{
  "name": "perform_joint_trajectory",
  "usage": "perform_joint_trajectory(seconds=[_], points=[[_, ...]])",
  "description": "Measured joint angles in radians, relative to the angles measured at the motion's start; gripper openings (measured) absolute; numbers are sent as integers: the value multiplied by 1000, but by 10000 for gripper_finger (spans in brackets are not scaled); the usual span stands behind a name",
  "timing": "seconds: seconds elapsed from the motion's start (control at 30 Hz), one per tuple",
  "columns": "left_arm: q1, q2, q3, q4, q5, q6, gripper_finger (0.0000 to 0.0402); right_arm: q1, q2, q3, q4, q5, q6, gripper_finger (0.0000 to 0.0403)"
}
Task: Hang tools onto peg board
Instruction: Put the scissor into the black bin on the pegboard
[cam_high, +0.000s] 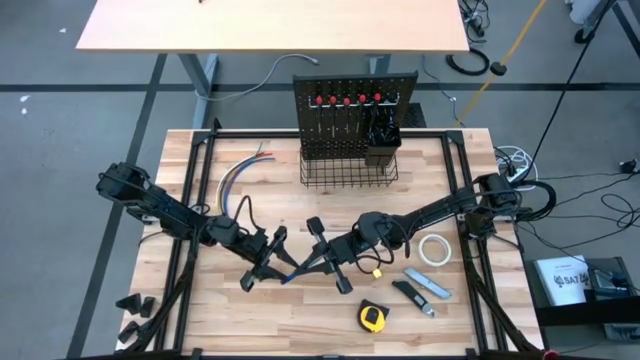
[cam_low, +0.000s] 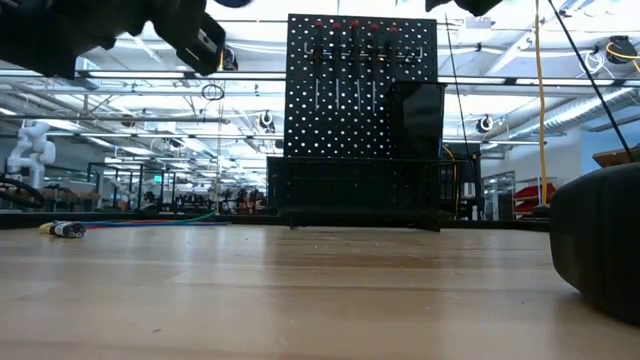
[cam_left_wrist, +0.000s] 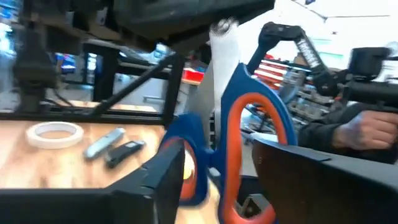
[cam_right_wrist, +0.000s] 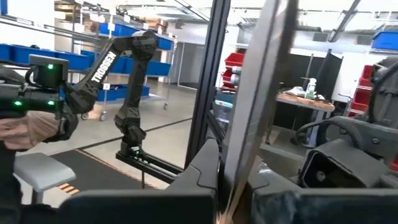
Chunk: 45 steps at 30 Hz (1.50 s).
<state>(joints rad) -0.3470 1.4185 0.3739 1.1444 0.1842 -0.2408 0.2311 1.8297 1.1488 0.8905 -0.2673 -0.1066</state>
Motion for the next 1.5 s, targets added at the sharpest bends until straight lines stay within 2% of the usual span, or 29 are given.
perform_joint_trajectory(seconds=[0.2,0.5,0.6,0.77,0.9,1.03,1.13,1.37,1.5], points=[[7,0,57,-123,51,-11,227,1,2,-1,4,-11,13,1],[17,3,90,-170,159,37,230,1,2,-1,27,-60,17,1],[26,2,91,-194,169,36,230,-2,2,-1,48,-106,13,1],[29,3,91,-184,200,35,230,-6,2,1,60,-115,9,1],[28,3,93,-189,214,35,231,-14,50,48,64,-131,18,1],[17,3,105,-204,269,26,231,-24,119,128,57,-151,64,1],[5,4,107,-210,278,14,231,-35,128,141,48,-189,72,1],[-5,4,109,-231,273,41,229,-41,126,139,31,-171,74,1],[-3,4,109,-255,247,77,194,-43,126,138,9,-139,69,1]])
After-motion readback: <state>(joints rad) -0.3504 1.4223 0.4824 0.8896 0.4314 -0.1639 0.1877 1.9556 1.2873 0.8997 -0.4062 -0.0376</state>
